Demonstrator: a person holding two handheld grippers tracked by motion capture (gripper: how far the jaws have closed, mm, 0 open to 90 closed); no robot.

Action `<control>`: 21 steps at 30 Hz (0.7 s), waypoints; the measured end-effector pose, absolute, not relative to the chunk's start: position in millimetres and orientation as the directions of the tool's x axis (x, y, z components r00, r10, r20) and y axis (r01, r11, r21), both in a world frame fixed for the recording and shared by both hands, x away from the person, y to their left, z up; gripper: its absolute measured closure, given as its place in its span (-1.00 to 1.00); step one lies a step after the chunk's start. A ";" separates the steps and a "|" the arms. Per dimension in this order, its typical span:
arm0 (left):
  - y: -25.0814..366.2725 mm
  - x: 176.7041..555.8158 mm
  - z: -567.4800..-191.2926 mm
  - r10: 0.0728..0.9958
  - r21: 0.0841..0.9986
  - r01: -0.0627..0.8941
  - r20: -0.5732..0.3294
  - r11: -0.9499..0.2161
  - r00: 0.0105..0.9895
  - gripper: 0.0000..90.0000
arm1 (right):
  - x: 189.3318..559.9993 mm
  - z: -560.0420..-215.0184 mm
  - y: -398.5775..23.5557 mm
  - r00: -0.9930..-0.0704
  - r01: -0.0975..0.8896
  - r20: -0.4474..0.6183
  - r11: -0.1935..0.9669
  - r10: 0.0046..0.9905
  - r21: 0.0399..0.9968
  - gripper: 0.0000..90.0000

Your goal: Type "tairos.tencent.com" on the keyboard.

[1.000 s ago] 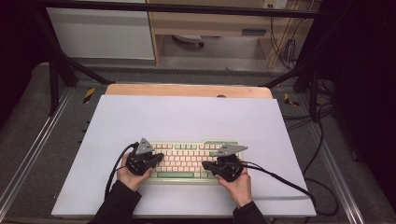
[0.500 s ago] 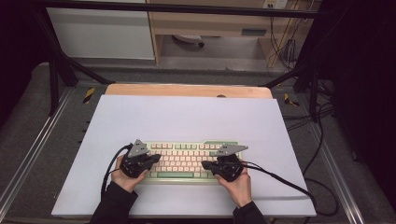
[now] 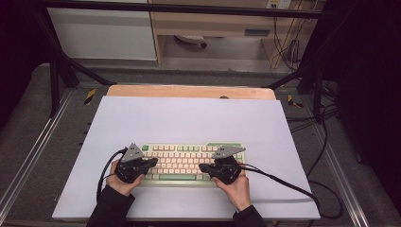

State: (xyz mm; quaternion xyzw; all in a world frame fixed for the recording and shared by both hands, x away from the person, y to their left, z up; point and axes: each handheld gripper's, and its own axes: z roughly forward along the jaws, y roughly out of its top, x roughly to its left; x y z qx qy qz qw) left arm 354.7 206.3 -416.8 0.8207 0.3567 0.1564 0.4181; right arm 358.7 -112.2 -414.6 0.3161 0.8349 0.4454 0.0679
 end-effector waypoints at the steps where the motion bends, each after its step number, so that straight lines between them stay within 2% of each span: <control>1: 207.0 354.1 -417.0 0.715 0.797 0.454 -0.041 -0.397 0.697 1.00 | 358.7 -414.6 -110.1 -0.792 0.468 0.169 0.404 0.587 0.786 1.00; 21: 213.2 352.6 -419.9 0.720 0.797 0.464 -0.054 -0.386 0.692 1.00 | 363.3 -421.2 -74.0 -0.811 0.466 0.178 0.429 0.558 0.774 1.00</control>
